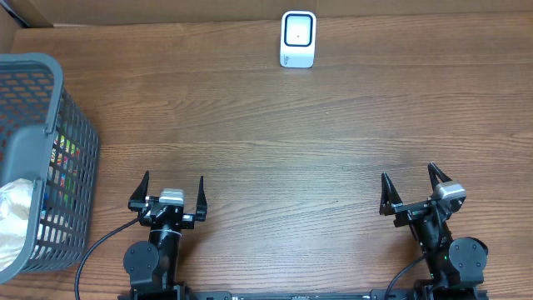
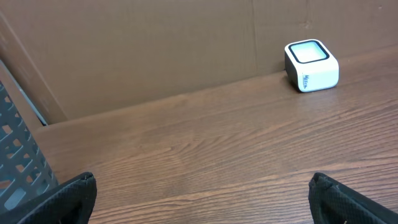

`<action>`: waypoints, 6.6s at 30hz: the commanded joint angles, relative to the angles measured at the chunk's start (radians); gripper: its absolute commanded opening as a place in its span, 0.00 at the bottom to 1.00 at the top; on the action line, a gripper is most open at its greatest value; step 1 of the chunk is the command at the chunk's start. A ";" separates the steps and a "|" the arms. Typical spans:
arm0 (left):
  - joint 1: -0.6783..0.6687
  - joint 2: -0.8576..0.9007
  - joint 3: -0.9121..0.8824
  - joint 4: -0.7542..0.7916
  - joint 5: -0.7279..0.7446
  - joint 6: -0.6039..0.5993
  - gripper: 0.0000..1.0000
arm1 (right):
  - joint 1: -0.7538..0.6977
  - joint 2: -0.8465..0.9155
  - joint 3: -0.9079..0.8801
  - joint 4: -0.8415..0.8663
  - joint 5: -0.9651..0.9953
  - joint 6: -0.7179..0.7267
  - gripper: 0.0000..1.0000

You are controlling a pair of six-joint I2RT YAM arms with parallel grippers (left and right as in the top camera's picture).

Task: Scan the item barcode

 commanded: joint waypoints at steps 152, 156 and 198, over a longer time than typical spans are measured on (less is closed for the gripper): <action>0.161 1.308 1.945 -1.328 -0.304 -0.716 1.00 | 0.008 1.269 1.318 -0.568 -0.362 0.003 1.00; 0.317 1.330 1.979 -1.476 -0.448 -0.771 1.00 | 0.008 1.269 1.318 -0.568 -0.362 0.004 1.00; 0.872 2.057 1.917 -1.447 -0.319 -0.539 0.77 | 0.010 1.269 1.318 -0.626 -0.385 0.007 1.00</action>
